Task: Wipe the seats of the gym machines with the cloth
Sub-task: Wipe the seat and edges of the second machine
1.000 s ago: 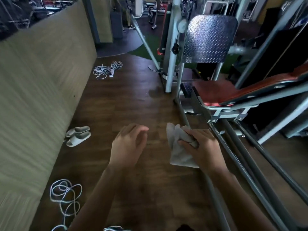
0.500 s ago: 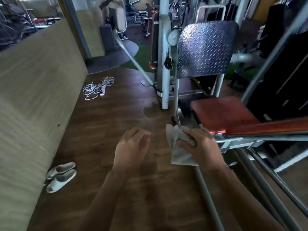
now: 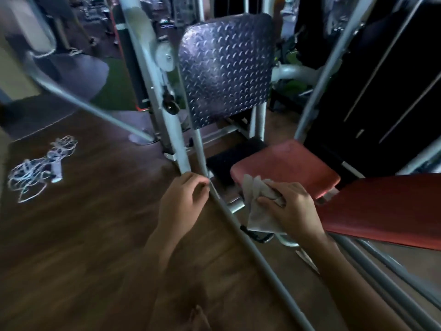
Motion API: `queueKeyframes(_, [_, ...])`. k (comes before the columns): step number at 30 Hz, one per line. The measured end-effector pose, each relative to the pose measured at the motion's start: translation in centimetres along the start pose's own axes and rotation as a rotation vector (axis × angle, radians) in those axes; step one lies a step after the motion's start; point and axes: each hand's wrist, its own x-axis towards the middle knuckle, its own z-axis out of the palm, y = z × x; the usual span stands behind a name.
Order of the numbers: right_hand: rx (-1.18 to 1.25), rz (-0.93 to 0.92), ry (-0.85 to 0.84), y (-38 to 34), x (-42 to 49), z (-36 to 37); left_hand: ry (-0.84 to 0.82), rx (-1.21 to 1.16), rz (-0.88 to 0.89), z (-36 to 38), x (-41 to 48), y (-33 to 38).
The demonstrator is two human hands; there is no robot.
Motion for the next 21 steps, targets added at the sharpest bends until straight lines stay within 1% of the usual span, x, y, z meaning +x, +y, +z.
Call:
queueKeyframes(4, [0.008,0.154,0.084,3.2,6.9,1.6,-0.131,-0.035,0.138,4.2,11.8,-3.7])
queueKeyframes(7, [0.033,0.274,0.155,6.5,11.2,2.6,-0.216,-0.063,0.221,8.5,19.3,-4.6])
queueKeyframes(13, [0.037,0.424,0.196,13.8,18.4,6.9,-0.361,-0.122,0.296,18.6,30.0,-7.0])
queueKeyframes(18, [0.03,0.536,0.11,19.5,22.7,12.8,-0.435,-0.141,0.311,26.9,35.4,-11.2])
queueKeyframes(21, [0.021,0.623,0.092,22.3,24.0,16.1,-0.492,-0.158,0.361,31.7,38.1,-13.7])
